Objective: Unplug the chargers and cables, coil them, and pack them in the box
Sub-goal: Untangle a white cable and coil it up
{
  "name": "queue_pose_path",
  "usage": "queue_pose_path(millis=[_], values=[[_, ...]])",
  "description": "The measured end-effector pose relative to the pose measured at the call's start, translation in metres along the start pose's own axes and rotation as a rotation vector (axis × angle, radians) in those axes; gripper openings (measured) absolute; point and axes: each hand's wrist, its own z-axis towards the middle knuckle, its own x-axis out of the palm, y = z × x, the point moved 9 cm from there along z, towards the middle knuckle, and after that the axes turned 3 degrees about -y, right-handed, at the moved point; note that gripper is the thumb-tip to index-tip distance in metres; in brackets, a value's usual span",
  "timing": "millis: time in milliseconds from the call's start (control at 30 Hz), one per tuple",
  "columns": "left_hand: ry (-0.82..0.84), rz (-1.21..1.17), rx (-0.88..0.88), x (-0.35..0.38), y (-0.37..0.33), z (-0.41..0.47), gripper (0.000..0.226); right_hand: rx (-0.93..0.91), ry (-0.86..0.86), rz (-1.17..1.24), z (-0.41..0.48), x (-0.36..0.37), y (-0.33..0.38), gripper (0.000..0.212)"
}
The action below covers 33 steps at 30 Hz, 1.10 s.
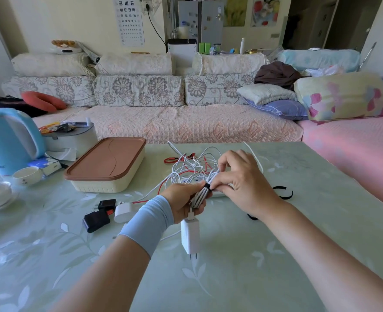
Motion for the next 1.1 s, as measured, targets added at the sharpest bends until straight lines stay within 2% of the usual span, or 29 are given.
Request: queue_pose_path(millis=[133, 267, 400, 500, 567, 667, 767, 833, 933, 967, 1033, 1100], values=[[-0.081, 0.239, 0.162, -0.006, -0.008, 0.0, 0.025, 0.01, 0.162, 0.119, -0.006, 0.021, -0.002, 0.006], [-0.103, 0.441, 0.241, -0.008, -0.015, -0.002, 0.034, 0.361, 0.228, 0.417, -0.02, 0.036, -0.021, 0.017], [-0.099, 0.563, 0.279, -0.001, -0.018, -0.004, 0.033, 0.644, 0.232, 0.57, -0.031, 0.039, -0.038, 0.028], [-0.071, 0.525, 0.33, 0.005, -0.02, -0.006, 0.038, 0.806, 0.188, 0.788, -0.039, 0.042, -0.046, 0.037], [-0.072, 0.497, 0.38, 0.006, -0.025, -0.008, 0.04, 0.881, 0.177, 0.907, -0.043, 0.044, -0.047, 0.036], [-0.016, 0.472, 0.438, 0.013, -0.027, -0.009, 0.013, 0.951, 0.156, 0.976, -0.047, 0.051, -0.046, 0.034], [-0.005, 0.365, 0.384, 0.01, -0.022, -0.006, 0.01, 0.937, 0.175, 0.937, -0.048, 0.057, -0.044, 0.038], [-0.022, 0.303, 0.346, 0.006, -0.02, -0.003, 0.011, 0.934, 0.167, 0.956, -0.049, 0.06, -0.044, 0.047], [-0.077, 0.274, 0.357, 0.002, -0.023, 0.003, 0.01, 0.987, 0.142, 0.979, -0.054, 0.066, -0.052, 0.076], [-0.111, 0.301, 0.382, 0.001, -0.025, 0.005, 0.012, 1.03, 0.178, 0.99, -0.06, 0.072, -0.053, 0.083], [-0.173, 0.371, 0.439, -0.004, -0.03, 0.007, 0.015, 1.074, 0.354, 0.981, -0.074, 0.088, -0.046, 0.091], [-0.192, 0.363, 0.459, -0.006, -0.031, 0.006, 0.019, 1.0, 0.597, 0.924, -0.088, 0.102, -0.026, 0.093]])
